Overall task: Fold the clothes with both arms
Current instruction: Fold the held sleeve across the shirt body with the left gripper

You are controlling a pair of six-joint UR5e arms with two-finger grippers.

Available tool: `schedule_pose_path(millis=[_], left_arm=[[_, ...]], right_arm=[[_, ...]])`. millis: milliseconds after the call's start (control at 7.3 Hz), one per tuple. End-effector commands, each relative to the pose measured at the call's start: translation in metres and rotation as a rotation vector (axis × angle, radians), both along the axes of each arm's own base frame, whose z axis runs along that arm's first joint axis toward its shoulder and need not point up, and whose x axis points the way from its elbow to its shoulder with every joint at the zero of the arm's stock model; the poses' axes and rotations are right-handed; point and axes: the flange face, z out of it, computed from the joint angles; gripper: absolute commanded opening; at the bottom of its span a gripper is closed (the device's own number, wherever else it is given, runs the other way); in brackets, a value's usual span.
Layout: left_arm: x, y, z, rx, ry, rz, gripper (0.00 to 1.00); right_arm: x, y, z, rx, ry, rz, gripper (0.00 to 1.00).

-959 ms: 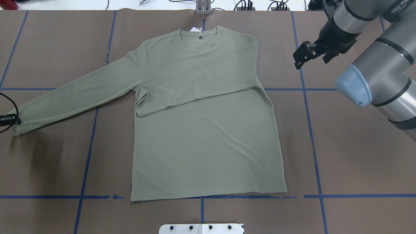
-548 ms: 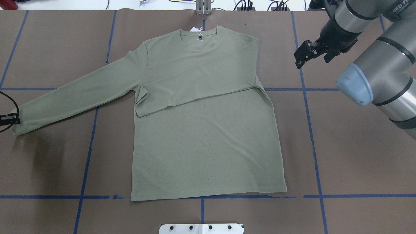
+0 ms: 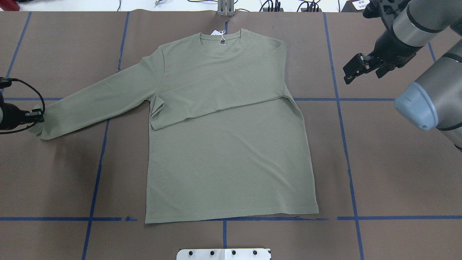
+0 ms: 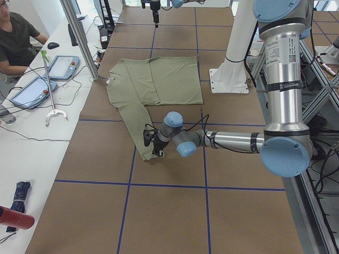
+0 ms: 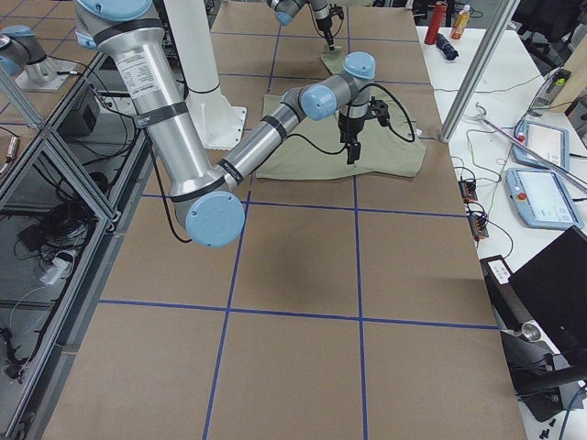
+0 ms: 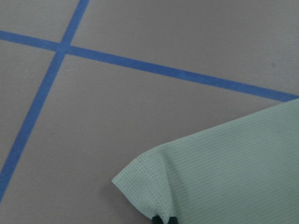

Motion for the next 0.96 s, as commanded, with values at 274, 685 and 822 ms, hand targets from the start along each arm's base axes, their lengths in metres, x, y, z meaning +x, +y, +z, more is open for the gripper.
schedule_pose_path(millis=[274, 685, 822], left_arm=[[0.077, -0.100, -0.213, -0.057, -0.017, -0.027, 0.00], [0.124, -0.115, -0.378, -0.155, 0.207, -0.075, 0.00], [0.170, -0.105, -0.433, -0.197, 0.272, -0.050, 0.00]], right_arm=[[0.048, 0.025, 0.066, -0.089, 0.053, 0.065, 1.00], [0.061, 0.032, 0.087, -0.112, 0.066, 0.075, 1.00], [0.065, 0.033, 0.090, -0.118, 0.068, 0.080, 1.00]])
